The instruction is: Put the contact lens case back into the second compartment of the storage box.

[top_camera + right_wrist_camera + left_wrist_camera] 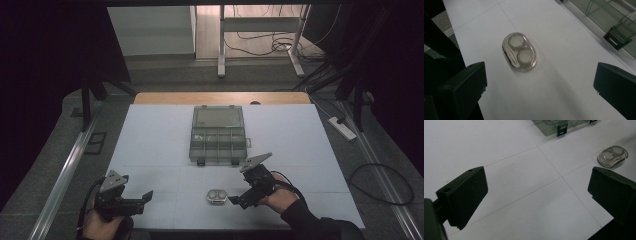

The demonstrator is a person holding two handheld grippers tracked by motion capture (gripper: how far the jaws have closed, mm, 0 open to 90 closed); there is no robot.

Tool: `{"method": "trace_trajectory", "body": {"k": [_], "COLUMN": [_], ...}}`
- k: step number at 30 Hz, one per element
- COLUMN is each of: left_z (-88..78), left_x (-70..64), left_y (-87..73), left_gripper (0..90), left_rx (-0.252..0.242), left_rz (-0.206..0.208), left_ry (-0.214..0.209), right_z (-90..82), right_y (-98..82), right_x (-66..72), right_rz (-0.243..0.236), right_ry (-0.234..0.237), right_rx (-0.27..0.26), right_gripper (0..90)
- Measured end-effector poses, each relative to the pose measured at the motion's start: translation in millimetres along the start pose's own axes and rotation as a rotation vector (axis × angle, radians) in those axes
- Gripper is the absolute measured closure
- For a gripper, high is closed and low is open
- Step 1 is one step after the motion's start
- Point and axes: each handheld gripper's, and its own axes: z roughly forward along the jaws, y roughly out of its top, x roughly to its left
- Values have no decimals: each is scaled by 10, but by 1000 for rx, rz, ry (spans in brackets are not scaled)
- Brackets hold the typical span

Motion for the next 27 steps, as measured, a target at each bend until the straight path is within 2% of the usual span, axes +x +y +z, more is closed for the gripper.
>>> {"method": "trace_trajectory", "body": {"k": [8, 13, 27], "left_z": [-1, -1, -1], "left_x": [1, 1, 7], "left_y": [-1, -1, -1], "left_gripper": [26, 26, 26], "left_rx": [-1, 0, 0], "left_rz": [0, 1, -3], "left_ry": [-1, 0, -2], "right_z": [110, 192, 437], "right_y": [88, 141, 257], "right_x": [44, 98, 183], "right_rz": [4, -27, -77], "right_ry": [8, 4, 23], "right_rx": [38, 68, 132], "right_gripper": [0, 0, 0]}}
